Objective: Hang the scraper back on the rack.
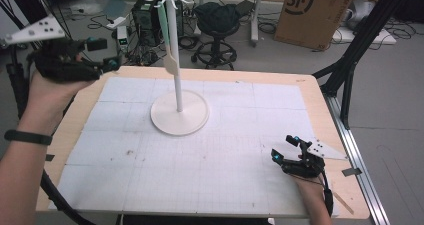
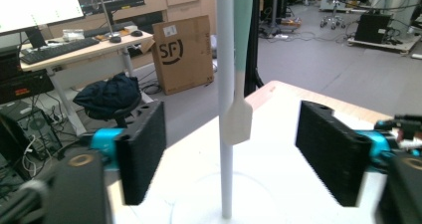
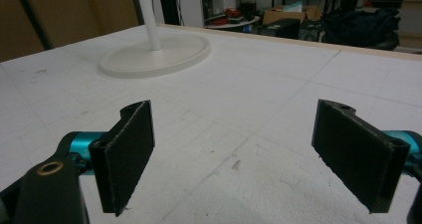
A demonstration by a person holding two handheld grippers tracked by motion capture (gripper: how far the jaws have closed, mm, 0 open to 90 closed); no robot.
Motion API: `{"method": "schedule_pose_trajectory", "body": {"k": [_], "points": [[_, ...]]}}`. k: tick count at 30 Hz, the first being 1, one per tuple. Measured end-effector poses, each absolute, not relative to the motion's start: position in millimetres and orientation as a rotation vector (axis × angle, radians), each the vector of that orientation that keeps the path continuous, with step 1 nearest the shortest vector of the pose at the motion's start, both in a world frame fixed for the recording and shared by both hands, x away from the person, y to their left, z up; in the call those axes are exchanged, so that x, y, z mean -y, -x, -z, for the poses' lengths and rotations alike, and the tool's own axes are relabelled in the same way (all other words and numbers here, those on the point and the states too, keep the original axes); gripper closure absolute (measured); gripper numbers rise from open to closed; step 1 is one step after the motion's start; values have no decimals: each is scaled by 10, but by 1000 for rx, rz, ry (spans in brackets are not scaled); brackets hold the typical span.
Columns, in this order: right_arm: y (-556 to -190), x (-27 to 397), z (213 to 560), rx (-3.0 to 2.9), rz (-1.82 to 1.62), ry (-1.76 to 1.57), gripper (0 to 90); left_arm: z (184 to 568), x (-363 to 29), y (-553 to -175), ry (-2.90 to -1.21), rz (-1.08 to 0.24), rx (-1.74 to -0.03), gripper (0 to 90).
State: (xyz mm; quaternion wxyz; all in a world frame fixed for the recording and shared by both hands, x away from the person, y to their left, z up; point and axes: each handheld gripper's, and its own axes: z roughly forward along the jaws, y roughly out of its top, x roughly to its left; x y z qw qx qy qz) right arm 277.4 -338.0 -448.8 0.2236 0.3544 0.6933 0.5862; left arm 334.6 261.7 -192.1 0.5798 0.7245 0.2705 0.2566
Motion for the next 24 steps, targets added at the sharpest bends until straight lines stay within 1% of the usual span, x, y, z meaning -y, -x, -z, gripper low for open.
{"method": "schedule_pose_trajectory", "body": {"k": [4, 5, 10, 18, 24], "points": [[-2774, 3379, 4488, -1913, -1616, -982, 160, 2276, -2688, -3255, -1687, -576, -606, 195], [-2775, 3379, 4488, -1913, -1617, -981, 161, 2372, -2702, -3227, -1693, -577, -602, 190], [-2774, 3378, 4488, -1911, -1612, -983, 161, 2867, -2737, -3081, -1724, -559, -581, 187], [-2774, 3377, 4488, -1913, -1607, -977, 160, 3597, -2837, -2924, -1706, -517, -567, 178], [-2767, 3373, 4487, -1917, -1606, -984, 160, 3924, -2863, -2862, -1711, -500, -584, 177]]}}
